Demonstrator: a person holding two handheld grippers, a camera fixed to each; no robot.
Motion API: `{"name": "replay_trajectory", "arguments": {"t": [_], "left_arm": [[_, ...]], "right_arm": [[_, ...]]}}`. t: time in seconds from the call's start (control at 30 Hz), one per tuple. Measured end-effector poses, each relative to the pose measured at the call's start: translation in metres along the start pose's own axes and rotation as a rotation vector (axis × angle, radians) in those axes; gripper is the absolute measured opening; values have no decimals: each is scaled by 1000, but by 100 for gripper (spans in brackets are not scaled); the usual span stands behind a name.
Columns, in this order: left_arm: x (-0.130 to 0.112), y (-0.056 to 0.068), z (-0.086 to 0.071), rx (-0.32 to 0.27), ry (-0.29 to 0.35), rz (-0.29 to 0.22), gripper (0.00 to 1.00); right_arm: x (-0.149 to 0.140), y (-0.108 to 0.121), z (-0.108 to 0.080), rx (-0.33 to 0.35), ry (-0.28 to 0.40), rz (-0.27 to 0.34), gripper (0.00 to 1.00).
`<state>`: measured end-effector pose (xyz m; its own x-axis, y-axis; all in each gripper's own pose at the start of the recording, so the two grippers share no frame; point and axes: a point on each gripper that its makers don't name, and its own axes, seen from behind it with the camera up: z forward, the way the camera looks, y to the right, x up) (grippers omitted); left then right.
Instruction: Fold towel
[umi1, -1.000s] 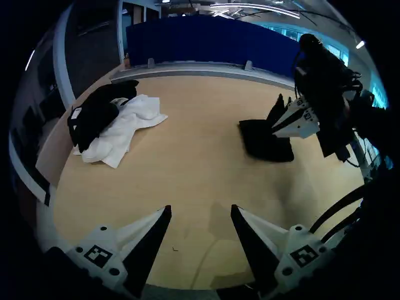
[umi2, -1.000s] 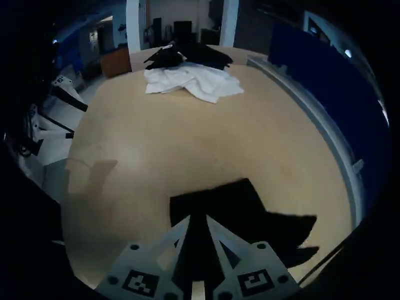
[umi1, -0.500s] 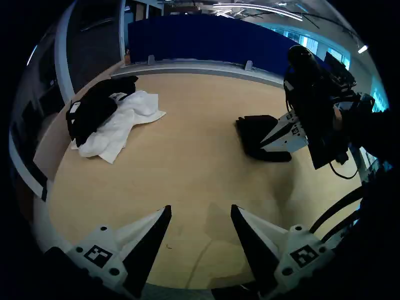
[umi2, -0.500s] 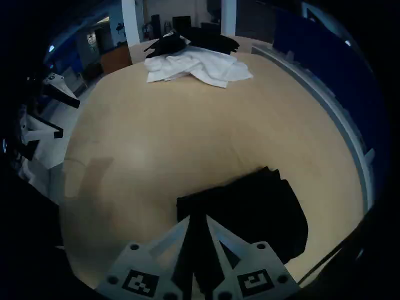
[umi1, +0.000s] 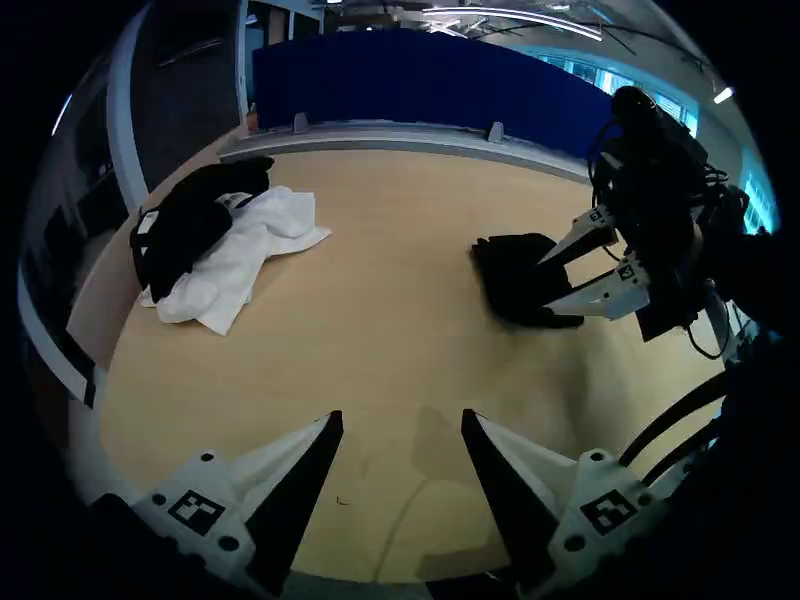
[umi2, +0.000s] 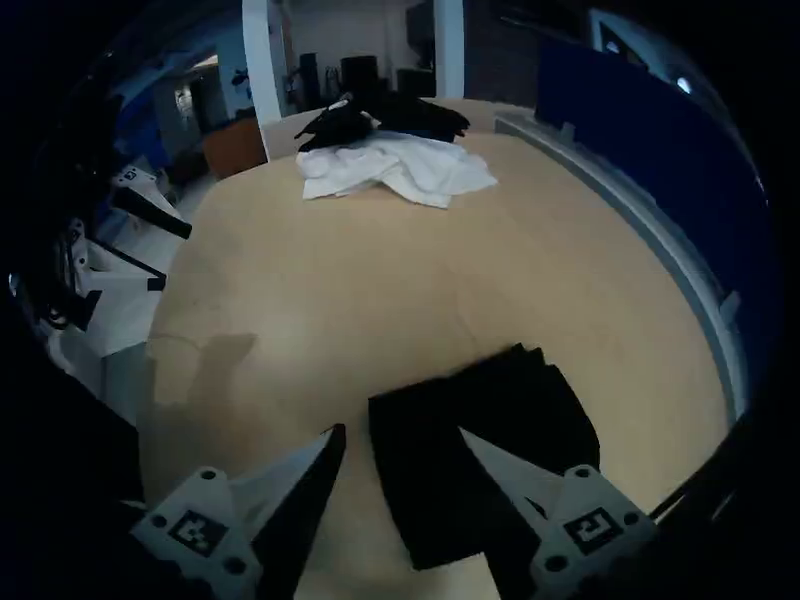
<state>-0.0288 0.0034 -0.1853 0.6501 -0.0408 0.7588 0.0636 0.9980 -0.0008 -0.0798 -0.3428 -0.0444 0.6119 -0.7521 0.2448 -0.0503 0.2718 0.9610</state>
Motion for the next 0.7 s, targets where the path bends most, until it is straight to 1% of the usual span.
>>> {"name": "replay_trajectory", "arguments": {"t": [0.07, 0.13, 0.3, 0.4, 0.7], "left_arm": [[1, 1, -1, 0, 0, 1, 88], [2, 2, -1, -1, 0, 4, 88], [4, 4, -1, -6, 0, 13, 88], [4, 5, -1, -6, 0, 17, 88], [3, 6, -3, -9, -3, 28, 88]], "right_arm": [[-6, 3, -6, -19, -1, 13, 93], [-13, 8, -12, -44, -5, 24, 100], [-37, 18, -32, -107, -27, 50, 100], [-48, 22, -40, -130, -34, 73, 100], [-67, 28, -45, -193, -36, 159, 100]]}}
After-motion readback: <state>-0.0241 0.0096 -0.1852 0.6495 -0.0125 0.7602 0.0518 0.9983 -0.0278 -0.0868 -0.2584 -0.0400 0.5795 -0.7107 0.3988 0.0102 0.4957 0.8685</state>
